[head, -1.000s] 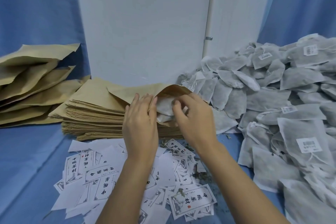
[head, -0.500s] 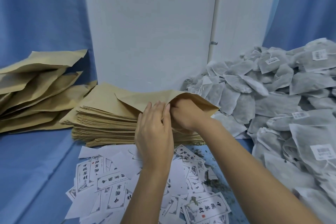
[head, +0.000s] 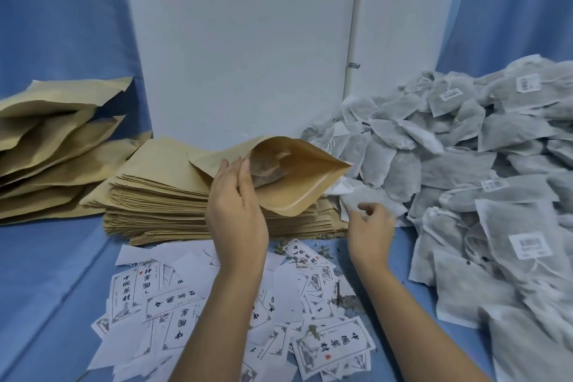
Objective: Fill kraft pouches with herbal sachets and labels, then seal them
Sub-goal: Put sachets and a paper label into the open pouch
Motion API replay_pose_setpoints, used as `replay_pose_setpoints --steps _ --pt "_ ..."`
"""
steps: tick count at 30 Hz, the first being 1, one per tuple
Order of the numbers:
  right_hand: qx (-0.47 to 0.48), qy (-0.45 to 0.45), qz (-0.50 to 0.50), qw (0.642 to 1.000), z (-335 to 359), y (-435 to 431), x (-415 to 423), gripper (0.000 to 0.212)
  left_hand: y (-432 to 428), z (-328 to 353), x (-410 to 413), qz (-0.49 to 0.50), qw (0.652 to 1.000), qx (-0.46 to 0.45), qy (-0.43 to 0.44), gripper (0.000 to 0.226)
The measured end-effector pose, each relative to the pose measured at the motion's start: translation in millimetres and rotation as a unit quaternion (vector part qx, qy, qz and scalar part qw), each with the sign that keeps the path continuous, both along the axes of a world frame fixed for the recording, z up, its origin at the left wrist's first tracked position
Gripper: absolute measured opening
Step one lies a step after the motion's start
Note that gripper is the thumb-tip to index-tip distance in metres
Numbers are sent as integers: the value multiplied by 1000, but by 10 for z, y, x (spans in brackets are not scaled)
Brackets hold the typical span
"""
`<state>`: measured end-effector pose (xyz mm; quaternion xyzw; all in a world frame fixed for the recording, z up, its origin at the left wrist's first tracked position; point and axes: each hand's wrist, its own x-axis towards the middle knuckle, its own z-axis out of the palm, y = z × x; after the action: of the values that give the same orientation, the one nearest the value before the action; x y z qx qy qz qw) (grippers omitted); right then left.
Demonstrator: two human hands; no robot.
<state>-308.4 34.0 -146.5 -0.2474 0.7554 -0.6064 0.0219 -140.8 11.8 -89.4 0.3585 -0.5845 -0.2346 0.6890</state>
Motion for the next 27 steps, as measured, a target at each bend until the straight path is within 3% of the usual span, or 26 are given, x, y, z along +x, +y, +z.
replay_pose_setpoints --steps 3,5,9,14,18,21,27 --pt "8 -150 27 988 -2 2 -101 41 11 -5 -11 3 1000 -5 7 40" --pt "-40 -220 54 973 11 13 -144 47 26 -2 -15 -4 1000 -7 -2 49" --pt "-152 -277 80 945 30 18 -199 46 34 -11 -29 -5 1000 -10 -10 42" --pt "-148 -325 81 931 63 -10 -243 47 13 -28 -36 2 1000 -17 -3 36" --pt "-219 -399 118 883 171 20 -256 14 -6 -39 -38 5 1000 -16 1 35" --pt "-282 -467 129 828 240 50 -231 11 -8 -45 -38 5 1000 -18 -1 34" --pt "-185 -508 161 826 311 98 -162 25 -21 -48 -19 6 1000 -15 8 34"
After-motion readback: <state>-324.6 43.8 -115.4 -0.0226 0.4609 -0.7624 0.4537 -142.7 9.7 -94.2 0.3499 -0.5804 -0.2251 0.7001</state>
